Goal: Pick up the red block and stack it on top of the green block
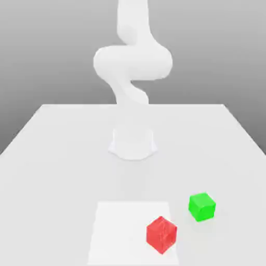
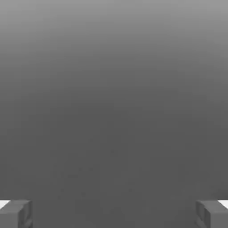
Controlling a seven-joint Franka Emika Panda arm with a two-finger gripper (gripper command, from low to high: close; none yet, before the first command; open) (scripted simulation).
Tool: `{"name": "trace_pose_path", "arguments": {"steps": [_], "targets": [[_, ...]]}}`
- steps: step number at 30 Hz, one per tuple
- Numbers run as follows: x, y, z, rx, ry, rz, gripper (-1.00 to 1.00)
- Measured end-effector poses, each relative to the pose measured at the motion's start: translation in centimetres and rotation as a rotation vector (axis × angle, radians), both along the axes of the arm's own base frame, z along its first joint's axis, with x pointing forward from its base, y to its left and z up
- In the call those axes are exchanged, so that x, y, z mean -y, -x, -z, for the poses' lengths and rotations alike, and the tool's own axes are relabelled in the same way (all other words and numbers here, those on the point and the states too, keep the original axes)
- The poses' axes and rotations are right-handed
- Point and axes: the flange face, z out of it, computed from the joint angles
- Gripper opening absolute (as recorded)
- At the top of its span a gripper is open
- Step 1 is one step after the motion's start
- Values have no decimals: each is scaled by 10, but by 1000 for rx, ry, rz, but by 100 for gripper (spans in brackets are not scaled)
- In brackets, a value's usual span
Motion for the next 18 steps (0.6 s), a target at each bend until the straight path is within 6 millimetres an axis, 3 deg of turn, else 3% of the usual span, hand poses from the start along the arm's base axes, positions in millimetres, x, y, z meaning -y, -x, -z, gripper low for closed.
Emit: {"name": "trace_pose_path", "arguments": {"steps": [4,9,13,18], "targets": [[-11,-47,77,-123,-42,121,0],[-21,-84,178,-266,-95,264,0],[-27,-95,260,-377,-142,376,0],[-38,-89,359,-516,-206,514,0]]}}
